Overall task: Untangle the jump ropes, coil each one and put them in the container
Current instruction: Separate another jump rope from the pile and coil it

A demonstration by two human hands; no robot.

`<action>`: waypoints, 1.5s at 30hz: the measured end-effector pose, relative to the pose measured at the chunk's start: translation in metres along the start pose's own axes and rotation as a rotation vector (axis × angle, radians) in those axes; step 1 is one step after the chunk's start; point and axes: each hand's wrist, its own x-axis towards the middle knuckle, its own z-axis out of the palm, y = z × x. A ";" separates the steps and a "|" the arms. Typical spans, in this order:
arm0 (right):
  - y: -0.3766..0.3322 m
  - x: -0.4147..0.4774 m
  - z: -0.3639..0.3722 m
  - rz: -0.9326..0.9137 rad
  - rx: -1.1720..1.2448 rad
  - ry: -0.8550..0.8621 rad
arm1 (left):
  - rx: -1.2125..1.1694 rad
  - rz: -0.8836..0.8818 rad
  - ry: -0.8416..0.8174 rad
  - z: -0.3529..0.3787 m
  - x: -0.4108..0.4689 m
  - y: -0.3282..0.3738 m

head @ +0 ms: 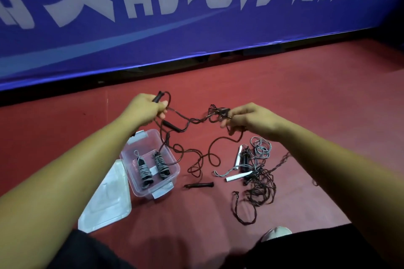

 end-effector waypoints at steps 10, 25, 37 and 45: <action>-0.019 0.004 0.017 0.037 -0.231 -0.090 | 0.281 0.457 -0.060 0.020 -0.026 0.019; -0.011 0.002 0.006 0.115 -0.187 -0.103 | 0.301 0.401 -0.265 0.026 -0.037 0.038; 0.035 -0.004 -0.029 0.147 0.074 -0.158 | 0.558 0.037 -0.010 -0.015 0.012 -0.029; -0.022 0.009 0.023 -0.056 -0.559 -0.130 | 0.005 0.395 -0.278 0.020 -0.033 0.034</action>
